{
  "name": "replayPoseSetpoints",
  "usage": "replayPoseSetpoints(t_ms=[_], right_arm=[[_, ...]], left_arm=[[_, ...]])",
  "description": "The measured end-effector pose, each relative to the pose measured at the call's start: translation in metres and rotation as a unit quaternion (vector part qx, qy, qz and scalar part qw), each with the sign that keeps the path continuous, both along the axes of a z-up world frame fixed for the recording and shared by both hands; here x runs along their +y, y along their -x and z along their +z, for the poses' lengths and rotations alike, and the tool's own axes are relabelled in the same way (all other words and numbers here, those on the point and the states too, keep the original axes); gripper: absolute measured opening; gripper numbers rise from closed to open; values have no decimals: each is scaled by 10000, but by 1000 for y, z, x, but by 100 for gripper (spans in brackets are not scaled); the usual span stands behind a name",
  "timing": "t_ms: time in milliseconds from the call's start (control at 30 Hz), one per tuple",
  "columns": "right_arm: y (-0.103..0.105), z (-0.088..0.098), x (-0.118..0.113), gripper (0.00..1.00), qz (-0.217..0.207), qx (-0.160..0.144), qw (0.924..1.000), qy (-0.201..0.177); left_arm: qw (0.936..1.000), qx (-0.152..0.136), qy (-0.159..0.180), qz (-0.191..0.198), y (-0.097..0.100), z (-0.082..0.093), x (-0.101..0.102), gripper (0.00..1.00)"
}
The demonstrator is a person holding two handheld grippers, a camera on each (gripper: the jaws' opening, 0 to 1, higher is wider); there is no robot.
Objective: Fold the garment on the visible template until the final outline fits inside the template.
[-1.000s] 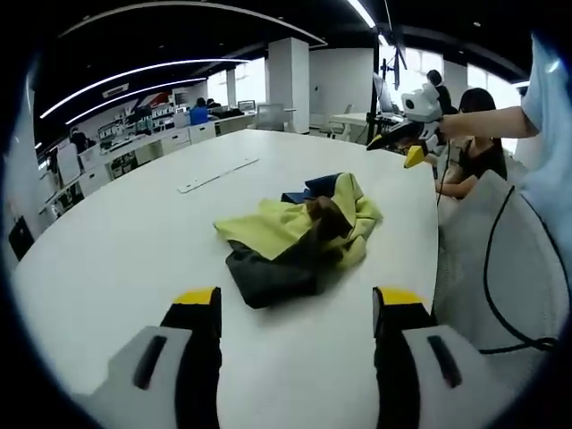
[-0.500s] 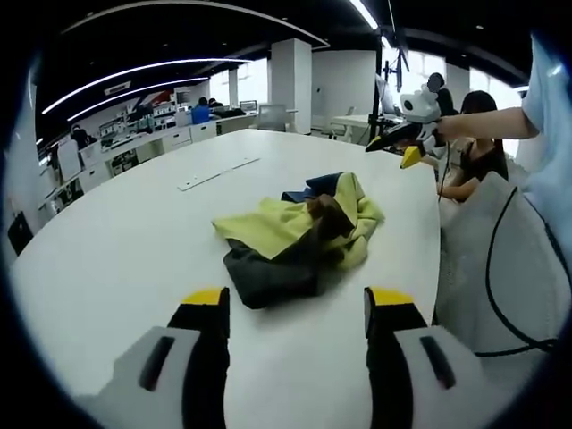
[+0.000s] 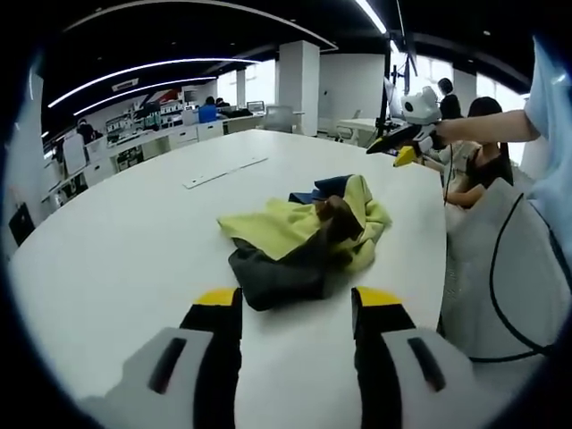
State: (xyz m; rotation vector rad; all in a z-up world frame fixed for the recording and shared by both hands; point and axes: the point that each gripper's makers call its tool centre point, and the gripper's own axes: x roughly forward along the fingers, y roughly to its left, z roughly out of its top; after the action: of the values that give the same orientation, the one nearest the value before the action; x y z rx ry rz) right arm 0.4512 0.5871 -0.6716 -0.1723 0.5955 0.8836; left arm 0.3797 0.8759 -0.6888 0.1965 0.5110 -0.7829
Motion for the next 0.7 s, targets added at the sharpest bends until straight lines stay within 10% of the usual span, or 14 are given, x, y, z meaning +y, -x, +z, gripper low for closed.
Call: replayPoseSetpoints(t_ms=[700], right_arm=[[-34, -23, 40, 26, 675, 475, 9963, 236]], left_arm=[[9994, 108, 17, -323, -8, -17, -33, 27]])
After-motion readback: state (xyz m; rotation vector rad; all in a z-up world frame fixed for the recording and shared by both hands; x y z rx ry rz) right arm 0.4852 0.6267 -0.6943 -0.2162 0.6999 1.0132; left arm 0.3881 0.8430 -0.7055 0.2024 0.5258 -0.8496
